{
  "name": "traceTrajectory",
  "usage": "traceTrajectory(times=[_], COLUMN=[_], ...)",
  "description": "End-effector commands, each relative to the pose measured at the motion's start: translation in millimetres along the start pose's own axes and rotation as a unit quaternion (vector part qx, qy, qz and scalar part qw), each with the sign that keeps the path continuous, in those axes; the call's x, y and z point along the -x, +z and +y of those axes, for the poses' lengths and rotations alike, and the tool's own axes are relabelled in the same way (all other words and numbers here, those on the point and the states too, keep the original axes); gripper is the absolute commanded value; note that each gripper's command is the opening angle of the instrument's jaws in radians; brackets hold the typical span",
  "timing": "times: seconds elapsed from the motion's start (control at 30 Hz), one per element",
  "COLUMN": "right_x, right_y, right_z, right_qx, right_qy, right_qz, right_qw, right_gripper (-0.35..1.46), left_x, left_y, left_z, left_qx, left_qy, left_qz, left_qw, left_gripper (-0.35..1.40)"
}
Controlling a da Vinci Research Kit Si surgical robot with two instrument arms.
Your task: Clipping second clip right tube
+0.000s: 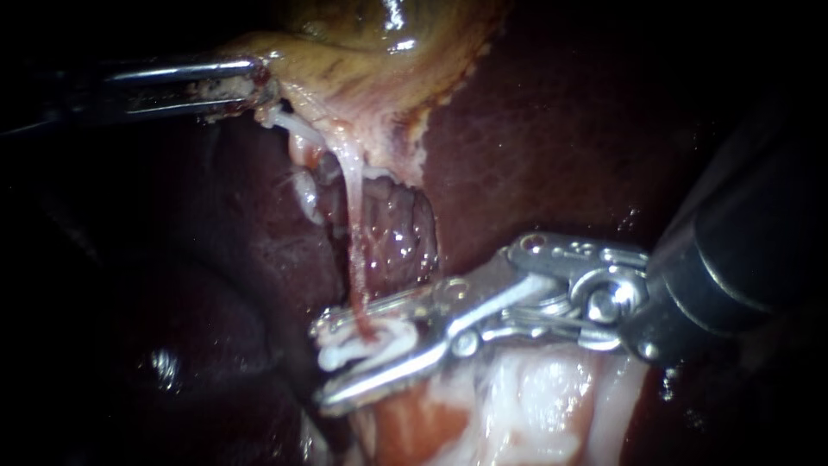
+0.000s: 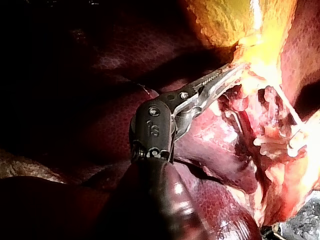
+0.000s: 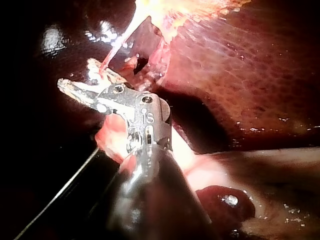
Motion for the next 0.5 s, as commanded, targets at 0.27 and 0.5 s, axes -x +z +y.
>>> traceTrajectory(times=[0.27, 0.5], right_x=[0.0, 0.0], right_y=[-0.7, -0.7], right_z=[0.2, 0.2], right_qx=[0.006, 0.005], right_qy=[0.000, 0.009], right_qz=[0.005, 0.006], right_qw=[1.0000, 0.9999], right_gripper=[0.12, -0.12], left_x=[0.1, 0.1], left_y=[0.1, 0.1], left_z=[0.0, 0.0], left_qx=[-0.001, -0.001], left_qy=[0.000, 0.000], left_qz=[0.000, 0.000], left_qw=[1.0000, 1.0000], left_gripper=[-0.35, -0.35])
